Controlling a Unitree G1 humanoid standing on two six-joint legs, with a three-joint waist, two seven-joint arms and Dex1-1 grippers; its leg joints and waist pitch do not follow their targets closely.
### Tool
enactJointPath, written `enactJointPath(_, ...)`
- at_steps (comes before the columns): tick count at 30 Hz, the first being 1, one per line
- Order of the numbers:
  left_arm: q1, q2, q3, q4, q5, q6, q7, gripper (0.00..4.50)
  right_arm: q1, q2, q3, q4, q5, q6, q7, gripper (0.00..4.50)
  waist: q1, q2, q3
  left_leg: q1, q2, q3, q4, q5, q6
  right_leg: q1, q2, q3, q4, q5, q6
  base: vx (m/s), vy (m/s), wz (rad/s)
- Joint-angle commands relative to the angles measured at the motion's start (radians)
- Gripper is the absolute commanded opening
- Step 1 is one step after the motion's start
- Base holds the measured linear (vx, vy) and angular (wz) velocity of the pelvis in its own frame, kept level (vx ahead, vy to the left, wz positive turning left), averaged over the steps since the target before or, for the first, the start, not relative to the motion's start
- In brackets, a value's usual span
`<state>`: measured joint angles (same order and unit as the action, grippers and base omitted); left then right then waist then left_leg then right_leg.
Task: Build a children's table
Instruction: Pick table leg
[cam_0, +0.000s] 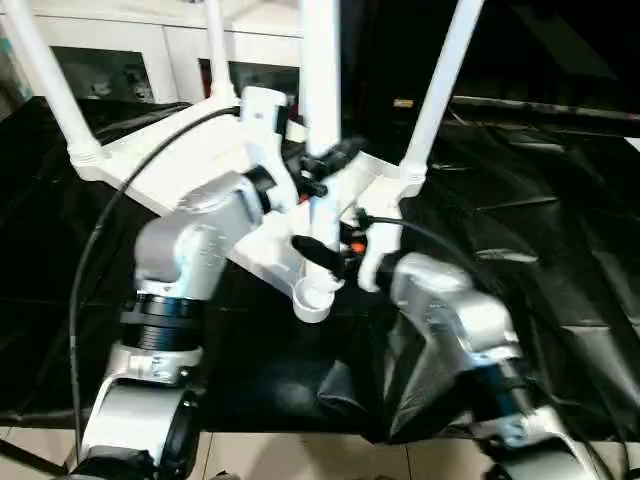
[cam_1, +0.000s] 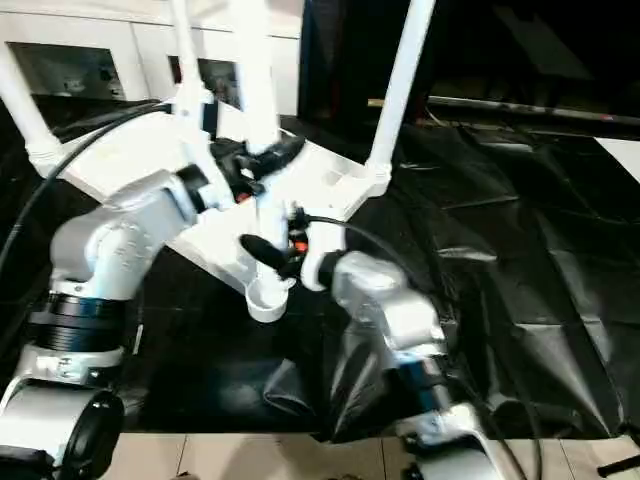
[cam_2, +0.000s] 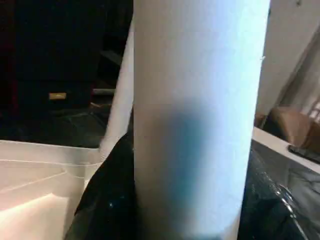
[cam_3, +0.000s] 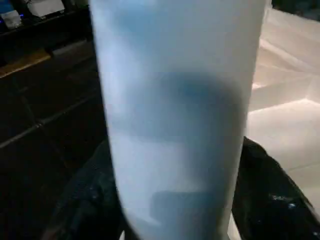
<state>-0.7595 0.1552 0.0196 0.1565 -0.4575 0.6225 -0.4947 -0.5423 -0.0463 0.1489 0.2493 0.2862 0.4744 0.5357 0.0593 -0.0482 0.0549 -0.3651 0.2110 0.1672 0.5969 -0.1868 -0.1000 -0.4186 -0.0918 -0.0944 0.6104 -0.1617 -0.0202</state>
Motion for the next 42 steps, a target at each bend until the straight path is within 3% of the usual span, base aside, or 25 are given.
enactJointPath(1, -0.032, 0.012, -0.007, -0.005, 0.018, -0.009, 0.014, 1.84, -0.009, -0.014, -0.019, -0.008, 0.008, -0.01, 0.005, 2.36, 0.001, 0.008, -0.073, 0.002, 0.01, 0.005, -0.068, -0.132, -0.008, 0.07, -0.039, 0.049, -0.065, -0.201, -0.128, 0.0, 0.0, 0.0)
enactJointPath(7, -0.036, 0.029, -0.01, 0.008, 0.052, -0.023, 0.02, 1.84, -0.01, -0.022, -0.028, -0.013, 0.02, -0.015, 0.043, 1.97, 0.001, 0.01, -0.074, 0.002, 0.01, 0.006, -0.066, -0.118, 0.0, 0.071, -0.039, 0.049, -0.061, -0.161, -0.149, 0.0, 0.0, 0.0)
enactJointPath(8, -0.036, 0.029, -0.01, 0.008, 0.052, -0.023, 0.019, 2.19, -0.01, -0.022, -0.028, -0.013, 0.021, -0.015, 0.043, 1.97, 0.002, 0.01, -0.074, 0.002, 0.01, 0.006, -0.067, -0.122, 0.001, 0.071, -0.039, 0.048, -0.062, -0.166, -0.149, 0.0, 0.0, 0.0)
enactJointPath(9, -0.036, 0.031, -0.008, 0.007, 0.034, -0.016, -0.007, 2.54, -0.009, -0.025, -0.026, -0.017, 0.027, -0.016, 0.057, 1.94, 0.002, 0.01, -0.073, 0.002, 0.009, 0.006, -0.067, -0.129, 0.001, 0.071, -0.04, 0.049, -0.063, -0.179, -0.149, 0.0, 0.0, 0.0)
enactJointPath(13, -0.031, 0.033, 0.013, 0.01, -0.024, 0.018, -0.061, 2.81, 0.007, -0.051, -0.015, -0.06, 0.074, -0.009, 0.161, 1.93, 0.004, 0.01, -0.073, 0.002, 0.011, 0.006, -0.066, -0.137, 0.007, 0.073, -0.04, 0.049, -0.062, -0.179, -0.154, 0.0, 0.0, 0.0)
enactJointPath(18, -0.006, 0.093, 0.031, 0.024, -0.15, 0.077, -0.295, 3.03, 0.047, -0.127, -0.001, -0.177, 0.189, 0.069, 0.36, 1.92, 0.009, 0.006, -0.075, 0.003, 0.01, 0.007, -0.064, -0.106, 0.036, 0.074, -0.038, 0.049, -0.055, -0.133, -0.179, 0.0, 0.0, 0.0)
enactJointPath(20, -0.002, 0.113, 0.036, 0.039, -0.171, 0.096, -0.347, 3.03, 0.054, -0.143, -0.004, -0.186, 0.195, 0.073, 0.382, 1.91, 0.008, 0.006, -0.072, 0.0, 0.008, 0.008, -0.064, -0.113, 0.033, 0.074, -0.04, 0.049, -0.057, -0.154, -0.184, 0.0, 0.0, 0.0)
enactJointPath(21, -0.001, 0.119, 0.036, 0.044, -0.172, 0.097, -0.359, 3.03, 0.055, -0.147, -0.005, -0.188, 0.197, 0.074, 0.387, 1.91, 0.007, 0.006, -0.07, 0.001, 0.009, 0.007, -0.065, -0.142, 0.023, 0.073, -0.042, 0.047, -0.064, -0.214, -0.172, 0.0, 0.0, 0.0)
enactJointPath(24, 0.0, 0.135, 0.048, 0.075, -0.187, 0.108, -0.394, 3.03, 0.064, -0.167, -0.006, -0.204, 0.221, 0.086, 0.422, 1.91, 0.008, 0.007, -0.068, 0.003, 0.009, 0.007, -0.067, -0.159, 0.013, 0.071, -0.042, 0.047, -0.07, -0.265, -0.153, 0.0, 0.0, 0.0)
enactJointPath(27, 0.006, 0.15, 0.048, 0.098, -0.186, 0.09, -0.415, 3.03, 0.071, -0.185, -0.012, -0.231, 0.25, 0.104, 0.447, 1.91, 0.009, 0.006, -0.072, 0.003, 0.01, 0.005, -0.067, -0.147, 0.011, 0.071, -0.041, 0.047, -0.068, -0.245, -0.146, 0.0, 0.0, 0.0)
enactJointPath(33, -0.004, 0.142, 0.066, 0.115, -0.196, 0.077, -0.412, 2.47, 0.074, -0.192, -0.01, -0.239, 0.249, 0.11, 0.463, 1.91, 0.011, 0.005, -0.072, 0.002, 0.011, 0.007, -0.065, -0.128, 0.011, 0.071, -0.042, 0.047, -0.063, -0.213, -0.164, 0.0, 0.0, 0.0)
enactJointPath(38, -0.025, 0.134, 0.079, 0.14, -0.192, 0.066, -0.391, 2.03, 0.075, -0.199, -0.005, -0.241, 0.255, 0.112, 0.462, 1.91, 0.015, 0.004, -0.071, 0.002, 0.01, 0.007, -0.066, -0.135, 0.009, 0.071, -0.043, 0.047, -0.067, -0.238, -0.155, 0.0, 0.0, 0.0)
enactJointPath(42, -0.04, 0.126, 0.082, 0.143, -0.187, 0.053, -0.372, 1.92, 0.074, -0.203, -0.001, -0.237, 0.251, 0.107, 0.46, 1.91, 0.019, 0.003, -0.073, 0.002, 0.01, 0.007, -0.064, -0.126, 0.01, 0.071, -0.043, 0.047, -0.066, -0.236, -0.149, 0.0, 0.0, 0.0)
